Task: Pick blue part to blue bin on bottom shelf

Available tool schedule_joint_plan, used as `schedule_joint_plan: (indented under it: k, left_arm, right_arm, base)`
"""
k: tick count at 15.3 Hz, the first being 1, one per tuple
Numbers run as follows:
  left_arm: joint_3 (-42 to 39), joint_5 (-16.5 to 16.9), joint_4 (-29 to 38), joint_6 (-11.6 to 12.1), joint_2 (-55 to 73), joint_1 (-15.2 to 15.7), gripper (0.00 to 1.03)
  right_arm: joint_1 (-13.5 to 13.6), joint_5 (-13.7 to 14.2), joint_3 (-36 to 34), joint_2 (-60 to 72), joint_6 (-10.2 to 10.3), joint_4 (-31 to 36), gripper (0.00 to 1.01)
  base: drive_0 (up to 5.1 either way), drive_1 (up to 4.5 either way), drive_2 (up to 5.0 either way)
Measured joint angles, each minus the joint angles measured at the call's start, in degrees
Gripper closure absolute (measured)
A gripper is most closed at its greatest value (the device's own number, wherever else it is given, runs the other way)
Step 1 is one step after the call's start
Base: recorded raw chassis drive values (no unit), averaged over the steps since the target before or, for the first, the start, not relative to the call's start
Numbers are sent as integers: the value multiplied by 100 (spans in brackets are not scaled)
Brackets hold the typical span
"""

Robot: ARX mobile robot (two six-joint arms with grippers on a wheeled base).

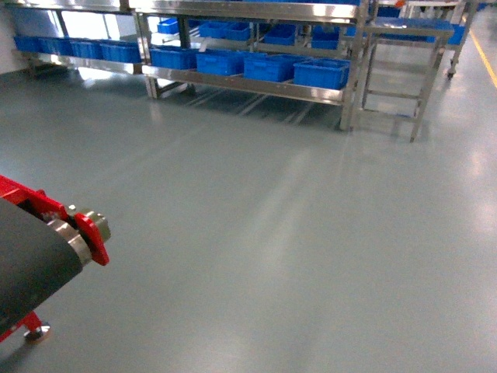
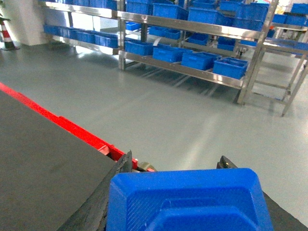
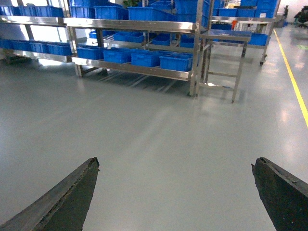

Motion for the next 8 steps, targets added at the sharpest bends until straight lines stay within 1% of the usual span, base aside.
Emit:
schedule_joint_plan:
  k: [8]
  left_arm:
    - [0, 0, 0, 0, 0, 0, 60]
  right_arm:
    - [0, 0, 0, 0, 0, 0, 3]
  base:
    - [-159, -159, -159]
